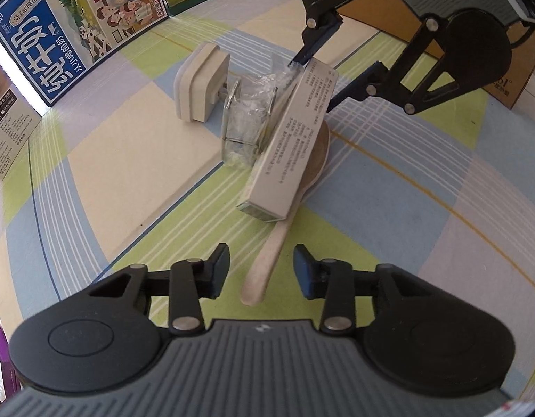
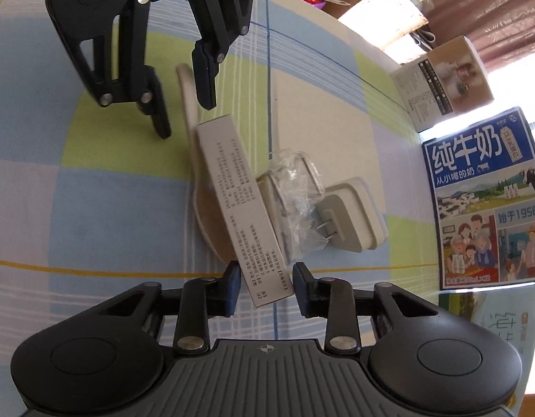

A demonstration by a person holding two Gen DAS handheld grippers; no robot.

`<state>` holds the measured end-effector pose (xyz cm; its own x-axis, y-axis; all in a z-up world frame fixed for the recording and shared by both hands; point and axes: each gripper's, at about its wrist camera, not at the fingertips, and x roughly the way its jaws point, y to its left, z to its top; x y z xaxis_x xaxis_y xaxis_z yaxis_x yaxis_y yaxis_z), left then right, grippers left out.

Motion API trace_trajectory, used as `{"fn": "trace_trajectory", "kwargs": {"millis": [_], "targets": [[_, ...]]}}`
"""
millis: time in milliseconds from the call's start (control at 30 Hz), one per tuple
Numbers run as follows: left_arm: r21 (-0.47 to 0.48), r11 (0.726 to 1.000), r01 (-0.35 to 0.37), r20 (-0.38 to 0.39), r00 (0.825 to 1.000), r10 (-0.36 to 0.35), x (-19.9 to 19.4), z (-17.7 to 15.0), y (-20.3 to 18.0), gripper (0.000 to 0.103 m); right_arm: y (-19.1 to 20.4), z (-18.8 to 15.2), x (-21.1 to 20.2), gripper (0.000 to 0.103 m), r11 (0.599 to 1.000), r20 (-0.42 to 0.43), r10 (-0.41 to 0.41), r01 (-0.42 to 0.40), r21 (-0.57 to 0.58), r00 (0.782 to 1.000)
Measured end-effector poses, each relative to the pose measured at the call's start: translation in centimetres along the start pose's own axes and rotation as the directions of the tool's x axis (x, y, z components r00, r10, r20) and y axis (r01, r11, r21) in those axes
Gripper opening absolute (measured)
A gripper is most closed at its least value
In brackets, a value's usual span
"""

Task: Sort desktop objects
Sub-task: 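Grasp the white rectangular box with the right tool, then lift the white box with the right tool while the left tool grasps the wooden spoon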

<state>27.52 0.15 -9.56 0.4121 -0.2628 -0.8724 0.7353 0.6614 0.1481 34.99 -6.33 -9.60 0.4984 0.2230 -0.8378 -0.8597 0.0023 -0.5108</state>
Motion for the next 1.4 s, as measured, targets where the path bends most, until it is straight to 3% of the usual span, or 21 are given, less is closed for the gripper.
{"fn": "trace_trajectory", "kwargs": {"millis": [67,300,433,533,667,767,900,1033,1133,1300,1400], "targets": [[0.0,1.0,0.004,0.002,1.0,-0.004,-0.1,0.0,-0.1,0.017,0.8,0.0,0.0,0.026,1.0,-0.005,0.008,-0.008,0.001,1.0],[0.058,0.997,0.055,-0.008,0.998,-0.055,-2.2,-1.0,-1.3,0.015,4.6,0.2,-1.6,0.023,0.994,-0.01,0.074,-0.072,0.086,0.997],[0.085,0.993,0.081,-0.024,0.997,-0.08,-4.0,-2.8,-2.1,0.013,6.0,-0.2,-3.3,0.023,0.963,-0.013,0.168,-0.161,0.217,0.986],[0.089,0.992,0.087,-0.037,0.996,-0.084,-5.2,-4.3,-3.0,0.013,6.4,-1.0,-4.5,0.023,0.903,-0.007,0.265,-0.245,0.353,0.964],[0.073,0.994,0.085,-0.055,0.995,-0.081,-6.5,-6.2,-3.4,0.013,6.7,-2.8,-5.5,0.023,0.768,0.019,0.383,-0.329,0.55,0.924],[0.067,0.995,0.077,-0.067,0.995,-0.073,-7.2,-6.9,-3.7,0.013,6.9,-4.1,-5.5,0.023,0.676,0.02,0.426,-0.333,0.657,0.904],[0.054,0.996,0.074,-0.069,0.995,-0.07,-7.8,-7.0,-4.1,0.015,7.1,-5.0,-5.3,0.023,0.62,0.02,0.419,-0.302,0.724,0.908],[0.042,0.997,0.064,-0.041,0.997,-0.062,-8.5,-6.4,-4.3,0.022,7.2,-5.2,-5.7,0.027,0.614,0.029,0.388,-0.282,0.737,0.921],[0.03,0.998,0.059,-0.021,0.998,-0.058,-8.5,-5.5,-4.1,0.026,7.2,-4.8,-6.1,0.051,0.613,0.052,0.353,-0.274,0.741,0.934],[0.006,0.998,0.06,0.012,0.998,-0.06,-8.0,-3.9,-4.4,0.036,7.8,-4.0,-6.1,0.053,0.631,0.099,0.292,-0.269,0.727,0.951],[-0.003,0.998,0.066,0.021,0.998,-0.066,-7.4,-3.1,-4.9,0.038,8.9,-2.9,-5.2,0.053,0.67,0.093,0.267,-0.254,0.698,0.959]]}}
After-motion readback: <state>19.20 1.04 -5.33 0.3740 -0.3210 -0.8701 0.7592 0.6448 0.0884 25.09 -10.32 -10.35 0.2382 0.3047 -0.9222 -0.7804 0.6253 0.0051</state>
